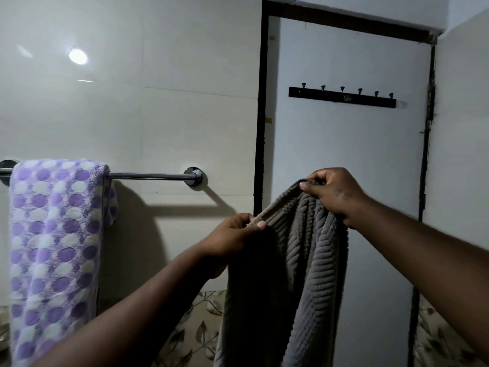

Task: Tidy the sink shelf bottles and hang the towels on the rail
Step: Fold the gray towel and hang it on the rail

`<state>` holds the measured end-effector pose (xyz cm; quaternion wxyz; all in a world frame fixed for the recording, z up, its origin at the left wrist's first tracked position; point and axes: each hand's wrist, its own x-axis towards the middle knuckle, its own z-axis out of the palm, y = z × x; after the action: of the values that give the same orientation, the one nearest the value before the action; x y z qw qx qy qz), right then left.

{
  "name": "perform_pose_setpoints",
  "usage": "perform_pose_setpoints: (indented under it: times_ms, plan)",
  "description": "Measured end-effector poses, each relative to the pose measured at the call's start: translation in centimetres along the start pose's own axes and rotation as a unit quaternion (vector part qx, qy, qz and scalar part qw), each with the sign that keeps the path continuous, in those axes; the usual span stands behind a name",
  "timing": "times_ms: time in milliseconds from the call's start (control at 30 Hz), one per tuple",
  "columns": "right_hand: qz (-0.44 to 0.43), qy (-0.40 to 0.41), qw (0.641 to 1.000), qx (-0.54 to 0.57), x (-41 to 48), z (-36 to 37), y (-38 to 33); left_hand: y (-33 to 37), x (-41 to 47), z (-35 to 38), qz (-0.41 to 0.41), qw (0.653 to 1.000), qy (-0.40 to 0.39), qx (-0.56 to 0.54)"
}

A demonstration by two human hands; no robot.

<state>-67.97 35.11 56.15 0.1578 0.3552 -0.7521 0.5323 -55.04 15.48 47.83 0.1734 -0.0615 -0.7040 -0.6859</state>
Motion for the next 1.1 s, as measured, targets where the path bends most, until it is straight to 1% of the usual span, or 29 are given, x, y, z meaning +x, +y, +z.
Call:
perform_pose_setpoints:
  times_ms: [67, 100, 133, 167, 233, 267, 300, 333, 400, 467, 533, 600, 667, 700, 733, 800, 867, 933, 1033, 1100]
  plan:
    - [0.008, 0.009, 0.999, -0.054, 0.1, -0.7, 0.2, 0.3, -0.1, -0.8, 0.019, 0.999, 0.031, -0.009]
    - [-0.005, -0.004, 0.996, -0.092, 0.1, -0.8, 0.2, 0.7, 0.0, -0.9, 0.031, 0.998, 0.049, -0.003]
    - [-0.025, -0.030, 0.992, -0.117, -0.1, -0.7, -0.1, 1.1, 0.2, -0.9, 0.042, 0.997, 0.063, 0.013]
    - [-0.047, -0.075, 0.989, -0.119, -0.5, -0.4, -0.5, 1.5, 0.3, -0.7, 0.053, 0.995, 0.073, 0.035]
    - [-0.077, -0.196, 0.976, -0.061, -1.4, 0.9, -1.5, 2.3, 0.7, 0.2, 0.074, 0.992, 0.073, 0.065]
    - [-0.081, -0.248, 0.965, -0.022, -1.8, 1.8, -1.9, 2.6, 0.9, 0.6, 0.085, 0.992, 0.067, 0.062]
    - [-0.077, -0.280, 0.957, 0.009, -2.0, 2.7, -2.0, 3.0, 1.1, 1.1, 0.094, 0.993, 0.058, 0.050]
    - [-0.068, -0.287, 0.955, 0.030, -2.1, 3.5, -2.0, 3.3, 1.2, 1.4, 0.103, 0.993, 0.048, 0.037]
    - [-0.057, -0.265, 0.961, 0.048, -2.1, 4.2, -1.7, 3.7, 1.4, 1.7, 0.119, 0.992, 0.038, 0.023]
    - [-0.066, -0.223, 0.972, 0.029, -1.7, 3.9, -1.6, 3.5, 1.1, 1.4, 0.106, 0.993, 0.040, 0.022]
    - [-0.070, -0.178, 0.982, -0.004, -1.3, 3.1, -1.4, 2.9, 0.5, 0.4, 0.043, 0.996, 0.042, 0.059]
    - [-0.046, -0.096, 0.994, -0.019, -0.4, 2.2, -0.7, 1.7, -0.1, -0.8, -0.027, 0.992, 0.028, 0.116]
    - [0.003, -0.013, 1.000, -0.002, 0.5, 0.8, 0.1, 0.8, -0.5, -2.1, -0.059, 0.988, 0.024, 0.142]
    - [0.033, 0.009, 0.999, 0.016, 0.7, 0.2, 0.4, 0.6, -0.6, -2.8, -0.055, 0.986, 0.035, 0.155]
    - [0.056, 0.014, 0.998, 0.037, 0.8, -0.3, 0.7, 0.6, -0.8, -3.3, -0.038, 0.984, 0.050, 0.165]
    - [0.070, -0.017, 0.995, 0.066, 0.7, -0.6, 1.0, 0.7, -0.9, -3.3, -0.009, 0.989, 0.056, 0.136]
    - [0.049, -0.073, 0.994, 0.071, 0.4, 0.3, 0.6, 0.6, -0.5, -2.1, -0.004, 0.995, 0.028, 0.095]
    - [0.025, -0.106, 0.992, 0.068, 0.0, 1.5, -0.2, 0.0, 0.3, -0.4, -0.004, 0.996, 0.004, 0.089]
    - [0.011, -0.114, 0.991, 0.068, -0.3, 2.2, -1.2, -0.7, 1.5, 1.7, 0.004, 1.000, -0.004, 0.028]
    - [0.019, -0.094, 0.993, 0.069, 0.1, 1.9, -1.2, -1.2, 1.8, 1.9, 0.009, 1.000, 0.003, 0.007]
